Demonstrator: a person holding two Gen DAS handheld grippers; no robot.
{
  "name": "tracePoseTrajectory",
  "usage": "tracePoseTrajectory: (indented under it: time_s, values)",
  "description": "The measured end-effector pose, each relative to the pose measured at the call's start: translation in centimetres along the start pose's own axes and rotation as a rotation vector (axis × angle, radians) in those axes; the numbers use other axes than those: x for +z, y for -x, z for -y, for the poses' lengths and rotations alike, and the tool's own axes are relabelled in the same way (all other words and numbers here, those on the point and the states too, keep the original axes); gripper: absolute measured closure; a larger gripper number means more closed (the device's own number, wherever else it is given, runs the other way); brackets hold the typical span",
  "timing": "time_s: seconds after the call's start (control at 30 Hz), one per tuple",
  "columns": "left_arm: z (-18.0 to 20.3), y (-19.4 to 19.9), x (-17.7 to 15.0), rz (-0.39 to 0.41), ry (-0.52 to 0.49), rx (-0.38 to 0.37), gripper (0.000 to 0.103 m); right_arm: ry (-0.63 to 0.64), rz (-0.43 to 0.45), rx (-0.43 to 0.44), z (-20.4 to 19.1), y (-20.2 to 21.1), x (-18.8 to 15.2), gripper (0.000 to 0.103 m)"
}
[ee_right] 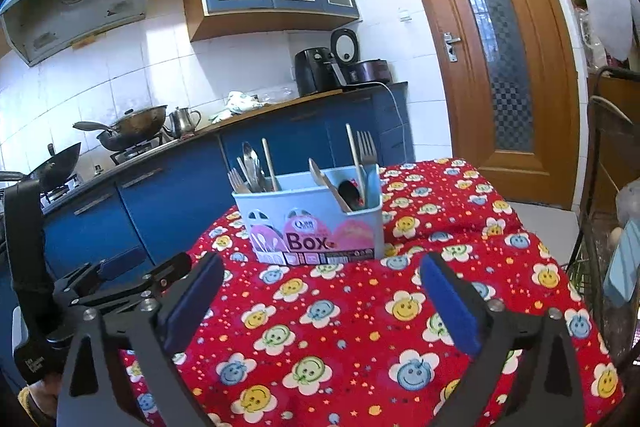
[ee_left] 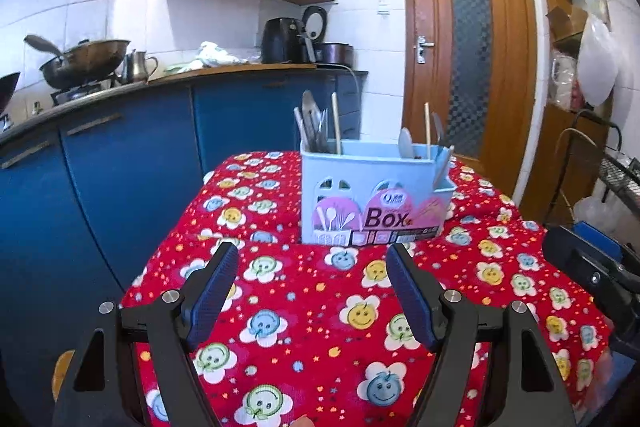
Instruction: Organize utensils
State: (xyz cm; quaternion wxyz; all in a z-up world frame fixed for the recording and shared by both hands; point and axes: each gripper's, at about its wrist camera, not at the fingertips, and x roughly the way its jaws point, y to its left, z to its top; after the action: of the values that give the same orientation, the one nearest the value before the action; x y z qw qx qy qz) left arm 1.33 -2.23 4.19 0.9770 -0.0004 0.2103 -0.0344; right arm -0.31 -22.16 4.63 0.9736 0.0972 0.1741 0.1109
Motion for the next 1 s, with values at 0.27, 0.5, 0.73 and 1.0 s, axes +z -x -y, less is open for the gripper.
tracePoseTrajectory:
  time_s: [0.27,0.5,0.73,1.0]
  values:
    - [-1.0,-1.9,-2.4,-0.048,0.069,-0.009,0.026,0.001,-0.033,-0.039,1.0,-1.6,-2.7,0.000]
    - [-1.3,-2.7,-3.5,-0.046,0.085,0.012,0.026,0.039,-0.024,-0.092,0.9,-2.4,-3.9,0.000]
    - [-1.5,-2.7,-3.7,-0.046,0.103,0.013,0.026,0.069,-0.014,-0.127,0.7,-2.6,-4.4,0.000]
    - [-1.4,-2.6,-3.7,-0.041,0.092,0.026,0.026,0.018,-0.022,-0.126,1.4,-2.6,-4.4,0.000]
